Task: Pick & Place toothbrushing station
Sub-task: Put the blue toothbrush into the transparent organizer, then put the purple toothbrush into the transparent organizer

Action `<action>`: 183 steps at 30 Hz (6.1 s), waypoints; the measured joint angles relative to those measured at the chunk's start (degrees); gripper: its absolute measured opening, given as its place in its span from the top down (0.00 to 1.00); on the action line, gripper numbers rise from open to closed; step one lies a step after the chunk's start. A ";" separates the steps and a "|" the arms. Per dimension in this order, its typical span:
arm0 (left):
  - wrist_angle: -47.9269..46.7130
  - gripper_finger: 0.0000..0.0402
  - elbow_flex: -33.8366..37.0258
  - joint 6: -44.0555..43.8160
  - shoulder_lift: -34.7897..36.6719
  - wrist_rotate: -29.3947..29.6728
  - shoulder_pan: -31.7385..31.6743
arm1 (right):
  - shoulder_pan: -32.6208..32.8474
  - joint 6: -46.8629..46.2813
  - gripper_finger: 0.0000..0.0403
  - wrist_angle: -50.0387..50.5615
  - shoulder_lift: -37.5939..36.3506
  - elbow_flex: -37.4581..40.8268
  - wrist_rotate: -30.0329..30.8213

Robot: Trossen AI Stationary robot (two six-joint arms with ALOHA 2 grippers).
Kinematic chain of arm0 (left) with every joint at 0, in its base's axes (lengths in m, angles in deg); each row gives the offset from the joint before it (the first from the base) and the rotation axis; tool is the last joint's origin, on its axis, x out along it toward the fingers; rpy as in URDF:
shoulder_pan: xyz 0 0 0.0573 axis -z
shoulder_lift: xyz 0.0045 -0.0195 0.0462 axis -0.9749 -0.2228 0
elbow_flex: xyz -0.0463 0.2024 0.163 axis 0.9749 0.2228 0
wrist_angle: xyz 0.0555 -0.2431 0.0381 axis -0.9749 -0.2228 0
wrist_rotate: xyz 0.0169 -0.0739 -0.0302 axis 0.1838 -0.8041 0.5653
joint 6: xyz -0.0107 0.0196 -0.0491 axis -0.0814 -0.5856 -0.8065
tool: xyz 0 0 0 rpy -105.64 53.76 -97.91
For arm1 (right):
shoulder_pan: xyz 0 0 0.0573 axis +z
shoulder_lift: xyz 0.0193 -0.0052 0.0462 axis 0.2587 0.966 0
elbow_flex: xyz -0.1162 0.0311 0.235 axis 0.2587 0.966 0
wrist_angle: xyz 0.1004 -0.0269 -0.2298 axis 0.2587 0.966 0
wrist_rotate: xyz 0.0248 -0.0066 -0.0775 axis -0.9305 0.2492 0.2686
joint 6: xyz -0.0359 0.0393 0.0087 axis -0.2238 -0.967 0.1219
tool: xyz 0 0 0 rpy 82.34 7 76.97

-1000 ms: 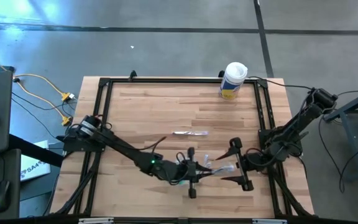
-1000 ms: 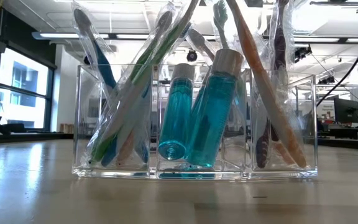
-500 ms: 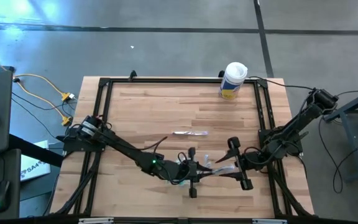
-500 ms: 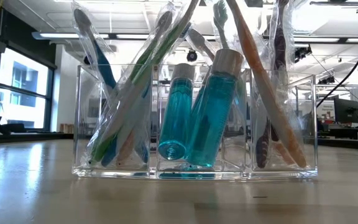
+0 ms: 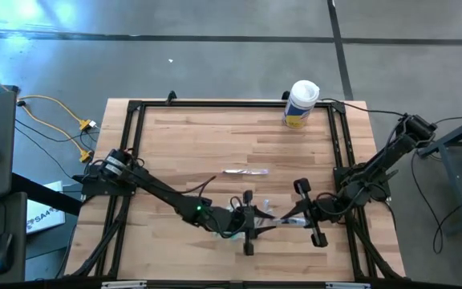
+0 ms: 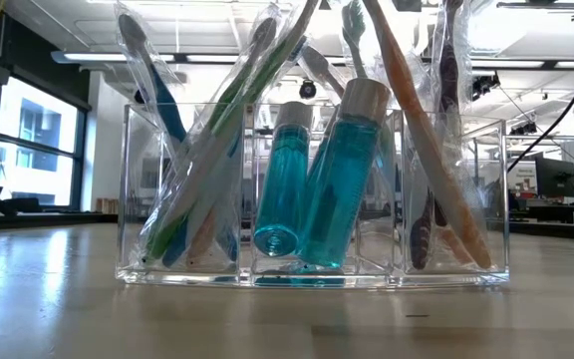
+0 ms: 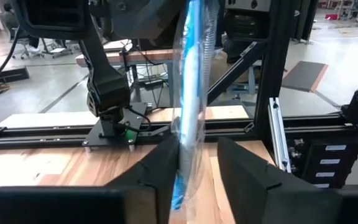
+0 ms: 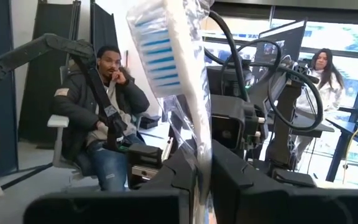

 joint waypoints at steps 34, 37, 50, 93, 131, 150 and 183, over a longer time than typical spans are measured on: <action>-13.31 0.45 0.00 5.22 10.17 21.02 12.54 | 8.43 -8.93 0.96 0.07 8.81 0.00 8.89; -17.14 0.45 0.00 5.21 11.11 26.92 15.20 | 6.20 -9.23 0.96 -1.65 10.66 0.00 7.30; -26.03 0.45 0.02 2.41 11.17 41.85 22.56 | -3.96 -15.55 0.96 -3.85 18.57 0.00 -0.42; -27.94 0.45 0.02 0.00 11.13 42.86 22.56 | -9.25 -29.10 0.96 1.65 23.69 0.00 -5.75; -29.20 0.45 0.02 0.00 11.13 42.82 22.56 | -11.43 -33.37 0.87 -5.40 31.58 -0.02 -10.70; -29.18 0.45 0.02 -0.02 11.11 42.84 22.56 | -11.82 -32.93 0.52 2.00 26.00 0.02 -11.65; -29.16 0.45 0.02 -0.02 11.10 42.84 22.56 | 0.07 -35.61 0.52 48.84 -3.55 -0.04 -0.75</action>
